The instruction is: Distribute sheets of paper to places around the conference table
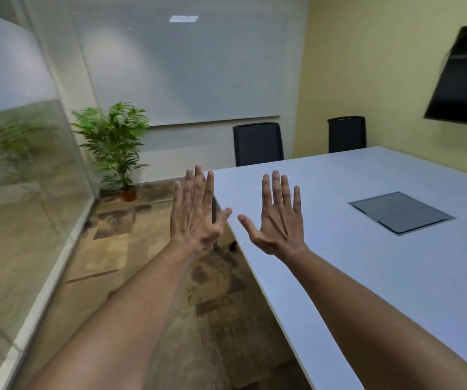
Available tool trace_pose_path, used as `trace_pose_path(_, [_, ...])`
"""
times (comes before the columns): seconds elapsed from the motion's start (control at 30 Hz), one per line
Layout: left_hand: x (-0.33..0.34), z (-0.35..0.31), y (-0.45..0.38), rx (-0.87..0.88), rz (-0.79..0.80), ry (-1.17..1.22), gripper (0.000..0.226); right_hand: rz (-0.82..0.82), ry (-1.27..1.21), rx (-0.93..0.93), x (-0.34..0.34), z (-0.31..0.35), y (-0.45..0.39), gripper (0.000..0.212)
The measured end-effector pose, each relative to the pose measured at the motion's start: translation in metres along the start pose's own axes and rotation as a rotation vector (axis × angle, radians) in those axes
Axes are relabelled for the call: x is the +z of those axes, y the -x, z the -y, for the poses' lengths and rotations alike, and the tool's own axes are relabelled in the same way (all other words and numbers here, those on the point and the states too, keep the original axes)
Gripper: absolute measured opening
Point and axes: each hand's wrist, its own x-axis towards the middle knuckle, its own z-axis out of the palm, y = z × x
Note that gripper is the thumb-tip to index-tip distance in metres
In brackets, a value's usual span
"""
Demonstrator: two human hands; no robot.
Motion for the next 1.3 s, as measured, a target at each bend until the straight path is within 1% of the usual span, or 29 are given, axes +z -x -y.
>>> trace_pose_path(0.13, [0.047,0.016,-0.062,0.109,0.005,0.071,0.090,0.011,0.088,0.114,0.033,-0.008,-0.043,0.099])
trace_pose_path(0.27, [0.089,0.029,-0.119,0.211,0.008,0.121,0.088,0.015,0.123,0.232,0.061,-0.015,-0.078,0.098])
trace_pose_path(0.43, [0.138,0.019,-0.171,0.305,0.033,0.197,0.086,0.061,0.192,0.366,0.091,-0.036,-0.100,0.098])
trace_pose_path(0.6, [0.186,-0.012,-0.213,0.420,0.060,0.270,0.085,0.047,0.235,0.469,0.118,-0.072,-0.116,0.098])
trace_pose_path(0.77, [0.240,-0.056,-0.259,0.534,0.088,0.308,0.085,0.029,0.288,0.572,0.147,-0.123,-0.136,0.099])
trace_pose_path(0.93, [0.288,-0.099,-0.304,0.626,0.150,0.324,0.084,0.071,0.318,0.681,0.178,-0.174,-0.156,0.099])
trace_pose_path(1.3, [0.371,-0.184,-0.348,0.826,0.309,0.439,0.084,0.122,0.396,0.890,0.219,-0.239,-0.161,0.099])
